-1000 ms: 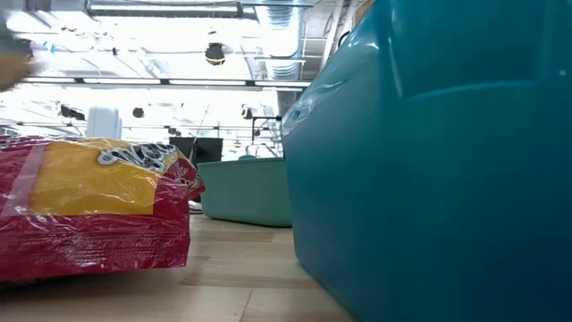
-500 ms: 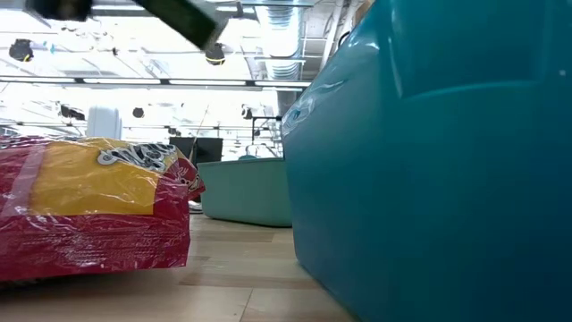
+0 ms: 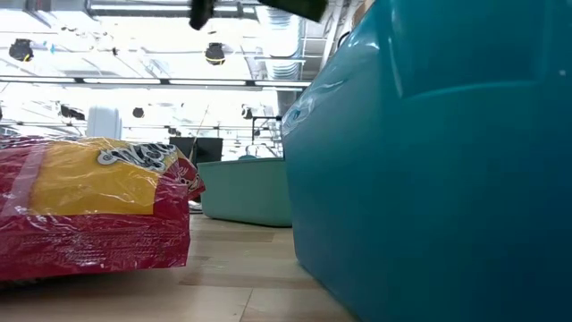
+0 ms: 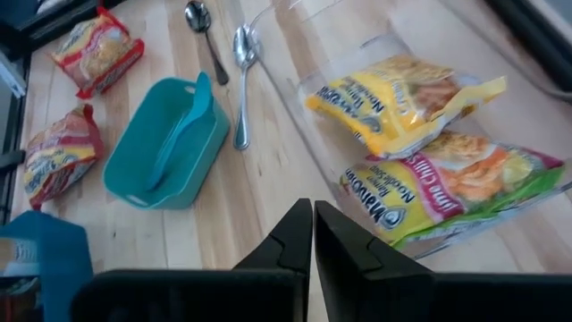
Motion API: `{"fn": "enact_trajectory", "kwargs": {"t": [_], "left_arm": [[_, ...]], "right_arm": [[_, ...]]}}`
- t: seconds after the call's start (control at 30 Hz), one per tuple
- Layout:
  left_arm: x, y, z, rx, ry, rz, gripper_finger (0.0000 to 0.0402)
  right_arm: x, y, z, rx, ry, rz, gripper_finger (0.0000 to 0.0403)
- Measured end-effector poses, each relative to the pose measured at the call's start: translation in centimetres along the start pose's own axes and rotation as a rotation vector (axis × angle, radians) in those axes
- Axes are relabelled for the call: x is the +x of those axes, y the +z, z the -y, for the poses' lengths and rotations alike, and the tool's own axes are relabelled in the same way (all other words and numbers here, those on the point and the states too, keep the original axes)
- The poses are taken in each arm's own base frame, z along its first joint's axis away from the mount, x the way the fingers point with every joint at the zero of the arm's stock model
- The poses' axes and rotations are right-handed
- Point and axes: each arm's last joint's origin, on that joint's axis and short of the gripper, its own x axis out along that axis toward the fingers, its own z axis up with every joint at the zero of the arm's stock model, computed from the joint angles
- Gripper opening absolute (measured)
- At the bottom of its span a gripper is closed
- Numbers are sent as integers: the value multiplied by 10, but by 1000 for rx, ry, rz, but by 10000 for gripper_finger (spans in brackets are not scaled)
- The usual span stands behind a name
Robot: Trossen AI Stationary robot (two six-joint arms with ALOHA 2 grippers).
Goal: Pick & Place Food Item
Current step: Put the black seasoning can into the blue bin
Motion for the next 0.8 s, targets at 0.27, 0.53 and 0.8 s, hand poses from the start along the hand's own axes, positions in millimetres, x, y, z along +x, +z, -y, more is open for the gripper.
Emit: {"fn": "enact_trajectory", "kwargs": {"t": [0.27, 0.53, 0.8], "left_arm": [[47, 4, -22, 19, -65, -92, 137], [84, 12, -25, 40, -59, -263, 137], [105, 23, -18, 103, -38, -310, 138]], "right_arm": [[-2, -6, -7, -45, 22, -94, 11], [-18, 5, -15, -114, 63, -98, 11], [-28, 17, -40, -195, 299, -59, 11]]}}
